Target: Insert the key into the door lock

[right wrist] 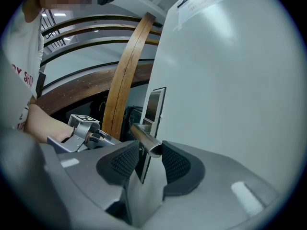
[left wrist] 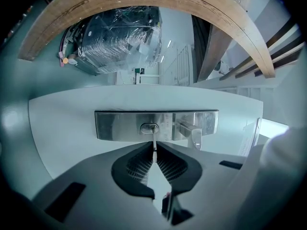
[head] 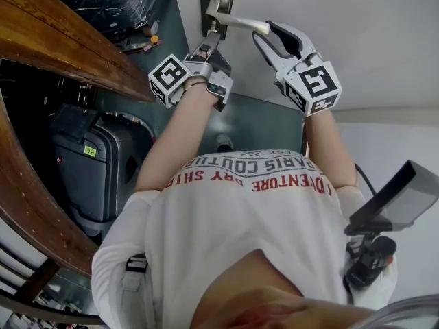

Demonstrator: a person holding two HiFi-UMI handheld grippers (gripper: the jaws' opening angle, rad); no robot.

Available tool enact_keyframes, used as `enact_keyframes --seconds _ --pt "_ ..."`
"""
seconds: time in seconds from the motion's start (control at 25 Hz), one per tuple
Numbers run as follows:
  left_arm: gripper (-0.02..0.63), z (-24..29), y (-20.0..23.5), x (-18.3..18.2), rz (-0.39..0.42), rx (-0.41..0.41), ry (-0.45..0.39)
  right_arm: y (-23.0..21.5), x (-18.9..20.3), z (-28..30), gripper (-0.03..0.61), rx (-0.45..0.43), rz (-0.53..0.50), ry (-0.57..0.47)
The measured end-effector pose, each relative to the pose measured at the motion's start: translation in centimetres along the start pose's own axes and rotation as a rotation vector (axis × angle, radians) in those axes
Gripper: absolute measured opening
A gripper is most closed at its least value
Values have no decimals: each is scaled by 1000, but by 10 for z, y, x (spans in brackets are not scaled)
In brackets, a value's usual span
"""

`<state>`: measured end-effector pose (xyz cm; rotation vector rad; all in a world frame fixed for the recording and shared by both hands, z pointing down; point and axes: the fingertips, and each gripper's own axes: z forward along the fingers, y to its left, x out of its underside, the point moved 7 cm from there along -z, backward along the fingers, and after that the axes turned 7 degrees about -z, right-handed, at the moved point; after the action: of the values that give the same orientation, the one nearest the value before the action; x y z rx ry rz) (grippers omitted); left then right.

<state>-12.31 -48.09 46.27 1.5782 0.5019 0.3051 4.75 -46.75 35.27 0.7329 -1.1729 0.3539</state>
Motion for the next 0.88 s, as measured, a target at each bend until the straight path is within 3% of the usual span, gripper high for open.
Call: enact_keyframes --seconds 0.88 --pt "21 19 -3 -12 23 20 26 2 -2 -2 141 2 -17 -7"
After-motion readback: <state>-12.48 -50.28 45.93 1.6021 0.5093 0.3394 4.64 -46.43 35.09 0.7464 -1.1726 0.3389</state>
